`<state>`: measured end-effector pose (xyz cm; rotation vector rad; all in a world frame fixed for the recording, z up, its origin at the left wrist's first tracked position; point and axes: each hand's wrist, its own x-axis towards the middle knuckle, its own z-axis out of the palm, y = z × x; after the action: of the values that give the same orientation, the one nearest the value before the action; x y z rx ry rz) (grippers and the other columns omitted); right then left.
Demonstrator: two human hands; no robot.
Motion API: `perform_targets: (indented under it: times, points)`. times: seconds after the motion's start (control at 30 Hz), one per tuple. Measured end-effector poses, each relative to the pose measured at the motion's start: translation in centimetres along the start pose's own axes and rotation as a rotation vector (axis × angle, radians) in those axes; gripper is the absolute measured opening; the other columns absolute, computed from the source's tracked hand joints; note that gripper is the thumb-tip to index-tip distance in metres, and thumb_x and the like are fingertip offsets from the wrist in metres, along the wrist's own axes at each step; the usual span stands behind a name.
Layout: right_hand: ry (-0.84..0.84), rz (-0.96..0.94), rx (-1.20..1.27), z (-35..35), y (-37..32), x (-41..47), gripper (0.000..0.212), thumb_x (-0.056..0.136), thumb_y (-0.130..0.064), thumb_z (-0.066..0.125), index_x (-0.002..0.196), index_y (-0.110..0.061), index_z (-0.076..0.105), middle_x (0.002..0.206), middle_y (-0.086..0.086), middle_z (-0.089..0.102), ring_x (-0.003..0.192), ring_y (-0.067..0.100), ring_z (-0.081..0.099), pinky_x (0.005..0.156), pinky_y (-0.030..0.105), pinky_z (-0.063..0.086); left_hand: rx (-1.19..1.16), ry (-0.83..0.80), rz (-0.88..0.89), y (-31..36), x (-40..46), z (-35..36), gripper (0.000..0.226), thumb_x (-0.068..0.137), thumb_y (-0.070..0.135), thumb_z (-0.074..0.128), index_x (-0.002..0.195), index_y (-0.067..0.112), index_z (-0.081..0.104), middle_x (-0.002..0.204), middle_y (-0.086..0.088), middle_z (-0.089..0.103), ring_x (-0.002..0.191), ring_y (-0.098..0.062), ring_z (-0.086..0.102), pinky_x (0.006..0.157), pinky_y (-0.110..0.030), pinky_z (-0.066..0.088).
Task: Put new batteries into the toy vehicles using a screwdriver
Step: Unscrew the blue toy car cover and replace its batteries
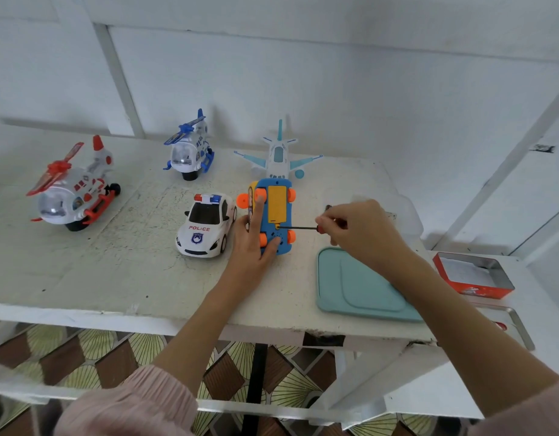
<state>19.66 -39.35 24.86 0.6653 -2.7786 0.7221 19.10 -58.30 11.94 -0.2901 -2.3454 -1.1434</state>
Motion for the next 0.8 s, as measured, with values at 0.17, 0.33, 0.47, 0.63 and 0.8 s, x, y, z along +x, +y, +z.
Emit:
perform_targets:
  times: [0.17,0.33,0.47,0.63,0.8]
  points:
    - [0.001,-0.028,-0.048,-0.29,-0.25,0.14,0.013,0.081,-0.024,0.066,0.089,-0.016,0.071,0.073,-0.007,0.055,0.068,0.01,0.051,0.061,0.024,0.041,0.004,0.018,0.032,0.1,0.03,-0.03,0.072,0.089,0.046,0.04,0.142,0.047,-0.01,0.118,-0.001,0.029,0.103,-0.007,0.03,0.093,-0.036,0.032]
    - [-0.059,-0.045,-0.117,-0.09,-0.29,0.22,0.023,0.08,-0.027,0.067,0.1,-0.015,0.068,0.088,0.0,0.059,0.082,0.018,0.056,0.065,0.024,0.037,-0.01,0.015,0.013,0.33,0.0,-0.04,0.07,0.091,0.042,0.042,0.146,0.028,0.002,0.12,-0.002,0.03,0.097,0.0,0.026,0.091,-0.028,0.027]
    - [-0.043,-0.028,-0.185,-0.14,-0.45,0.07,0.032,0.09,-0.039,0.052,0.108,-0.018,0.068,0.091,-0.001,0.07,0.082,0.016,0.06,0.068,0.024,0.043,-0.008,-0.008,0.008,0.35,-0.07,-0.03,0.075,0.086,0.051,0.035,0.146,0.041,-0.008,0.123,-0.007,0.033,0.102,-0.004,0.027,0.093,-0.03,0.027]
    - [-0.094,-0.042,-0.232,-0.36,-0.51,0.21,0.02,0.087,-0.029,0.057,0.102,-0.024,0.068,0.091,-0.004,0.066,0.082,0.013,0.057,0.073,0.029,0.049,-0.01,-0.016,-0.017,0.27,-0.13,-0.02,0.074,0.086,0.052,0.035,0.146,0.039,-0.008,0.125,-0.008,0.033,0.103,-0.003,0.026,0.095,-0.03,0.025]
    - [-0.149,-0.032,-0.272,-0.31,-0.56,0.06,0.026,0.089,-0.034,0.055,0.109,-0.022,0.066,0.1,-0.002,0.067,0.091,0.017,0.059,0.077,0.03,0.049,-0.011,-0.009,-0.006,0.21,-0.08,-0.06,0.073,0.086,0.051,0.035,0.146,0.044,-0.005,0.13,-0.014,0.038,0.103,-0.006,0.029,0.094,-0.027,0.025]
